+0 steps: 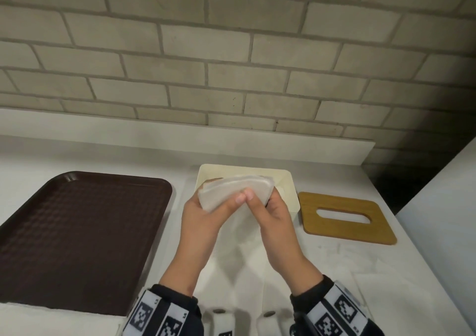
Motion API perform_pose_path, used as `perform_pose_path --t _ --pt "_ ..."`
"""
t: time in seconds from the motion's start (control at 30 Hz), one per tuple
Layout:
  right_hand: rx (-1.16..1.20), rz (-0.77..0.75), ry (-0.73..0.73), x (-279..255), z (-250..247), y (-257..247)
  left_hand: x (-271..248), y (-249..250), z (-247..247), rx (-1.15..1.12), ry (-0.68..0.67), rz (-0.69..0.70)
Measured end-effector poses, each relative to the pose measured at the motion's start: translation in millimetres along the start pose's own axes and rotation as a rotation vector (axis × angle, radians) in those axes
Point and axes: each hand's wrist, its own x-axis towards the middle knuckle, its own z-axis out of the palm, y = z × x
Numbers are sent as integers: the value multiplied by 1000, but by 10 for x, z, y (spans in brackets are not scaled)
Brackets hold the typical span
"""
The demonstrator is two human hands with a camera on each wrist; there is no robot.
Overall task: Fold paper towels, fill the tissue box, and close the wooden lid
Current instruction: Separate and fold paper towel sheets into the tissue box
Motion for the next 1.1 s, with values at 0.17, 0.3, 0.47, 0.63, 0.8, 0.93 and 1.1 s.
perform_pose_path --t 0.17,0.3,0.47,0.63,0.8,0.93,1.1 --pt "-79 110 -8 -12 -49 124 -40 -119 -4 33 7 -74" --pt "-95 93 35 18 -83 124 -12 -94 2 41 48 -81" --pt "-23 16 0 17 -23 18 12 33 23 -1 2 1" --pt "-146 114 -44 -20 -80 175 -21 -97 -8 16 52 -61" --pt "-691 203 -142 67 -291 147 19 34 25 -149 192 -122" --pt "-689 205 -18 250 -564 -171 212 133 -52 -123 275 -86" --pt "-667 145 161 691 -757 -422 482 63 -116 461 276 -104"
